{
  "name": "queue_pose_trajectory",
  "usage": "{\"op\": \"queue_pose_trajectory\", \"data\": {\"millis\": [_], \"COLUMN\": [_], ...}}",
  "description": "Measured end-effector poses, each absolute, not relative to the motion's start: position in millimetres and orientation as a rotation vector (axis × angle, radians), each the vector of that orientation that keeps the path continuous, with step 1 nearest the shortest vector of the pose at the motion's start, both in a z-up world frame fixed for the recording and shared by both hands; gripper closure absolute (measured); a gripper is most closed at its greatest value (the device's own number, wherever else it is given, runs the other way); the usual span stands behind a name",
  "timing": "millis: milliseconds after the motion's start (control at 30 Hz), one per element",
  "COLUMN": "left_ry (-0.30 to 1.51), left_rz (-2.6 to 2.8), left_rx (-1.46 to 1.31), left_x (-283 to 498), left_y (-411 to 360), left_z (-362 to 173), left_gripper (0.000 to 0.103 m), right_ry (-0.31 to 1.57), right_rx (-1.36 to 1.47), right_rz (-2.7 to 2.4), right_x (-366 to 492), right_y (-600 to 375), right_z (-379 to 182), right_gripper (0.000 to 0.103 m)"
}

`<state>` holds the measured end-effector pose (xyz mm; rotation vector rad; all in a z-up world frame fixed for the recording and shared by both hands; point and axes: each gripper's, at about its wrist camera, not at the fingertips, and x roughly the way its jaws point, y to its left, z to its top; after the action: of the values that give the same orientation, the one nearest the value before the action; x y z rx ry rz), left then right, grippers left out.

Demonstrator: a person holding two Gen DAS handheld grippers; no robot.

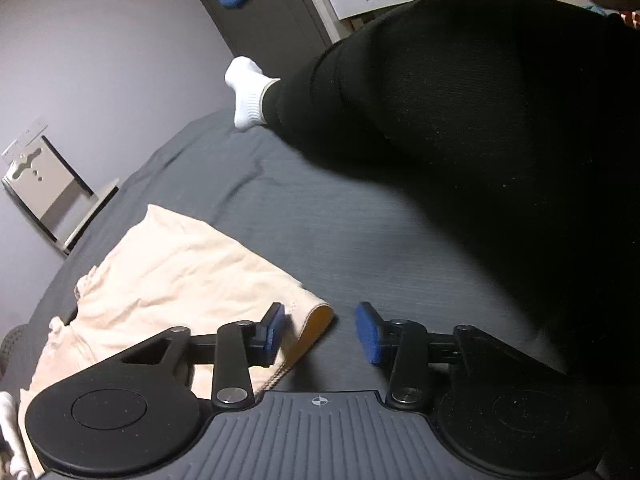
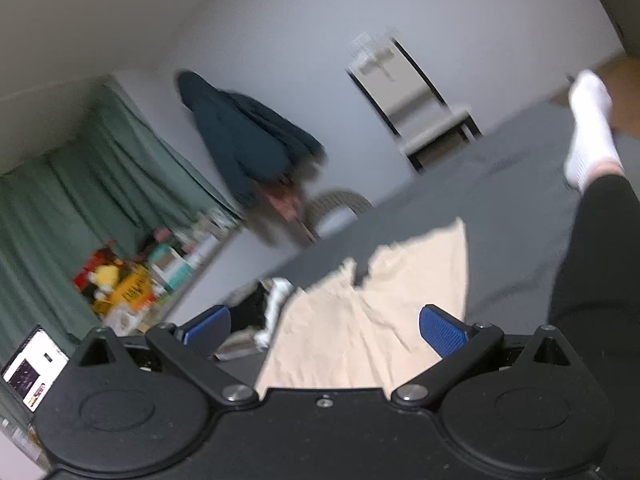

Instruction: Fold clothes

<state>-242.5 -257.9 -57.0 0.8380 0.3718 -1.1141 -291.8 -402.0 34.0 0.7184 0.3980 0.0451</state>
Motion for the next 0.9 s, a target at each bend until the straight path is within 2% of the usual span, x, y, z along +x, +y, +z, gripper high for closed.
{"op": "queue_pose_trajectory", "data": {"millis": [100, 167, 233, 467, 533, 633, 700, 900], "left_ry": [0.405, 0.438, 0.472, 0.62, 0.638, 0.669, 0.671, 0.615], "left_rz": [-1.112, -1.122, -1.122, -1.138, -1.142, -1.146, -1.149, -1.16], "left_rx": [0.794, 0.76, 0.711, 0.391, 0.328, 0.226, 0.208, 0.284], "left_x": [-237.2, -233.1, -227.6, -197.8, -192.9, -184.5, -182.9, -192.2], "left_y": [-255.3, -252.3, -249.1, -219.9, -213.9, -202.5, -198.9, -202.5], "left_z": [-55.6, -55.1, -55.7, -63.2, -65.0, -68.6, -71.1, -74.8], "left_gripper": [0.062, 0.066, 0.067, 0.067, 0.067, 0.067, 0.067, 0.067], "right_ry": [0.451, 0.495, 0.599, 0.962, 1.044, 1.149, 1.199, 1.258], "right_rx": [0.714, 0.689, 0.658, 0.6, 0.578, 0.563, 0.576, 0.637], "right_rz": [0.027, 0.001, -0.038, -0.103, -0.106, -0.119, -0.138, -0.223], "right_x": [-285.6, -279.8, -266.9, -214.5, -202.3, -187.1, -179.8, -175.4], "right_y": [-399.1, -394.9, -389.4, -372.4, -366.2, -359.7, -360.0, -365.5], "right_z": [32.2, 33.8, 32.9, 3.1, -7.0, -23.3, -34.3, -60.0], "right_gripper": [0.004, 0.005, 0.008, 0.049, 0.051, 0.059, 0.068, 0.071]}}
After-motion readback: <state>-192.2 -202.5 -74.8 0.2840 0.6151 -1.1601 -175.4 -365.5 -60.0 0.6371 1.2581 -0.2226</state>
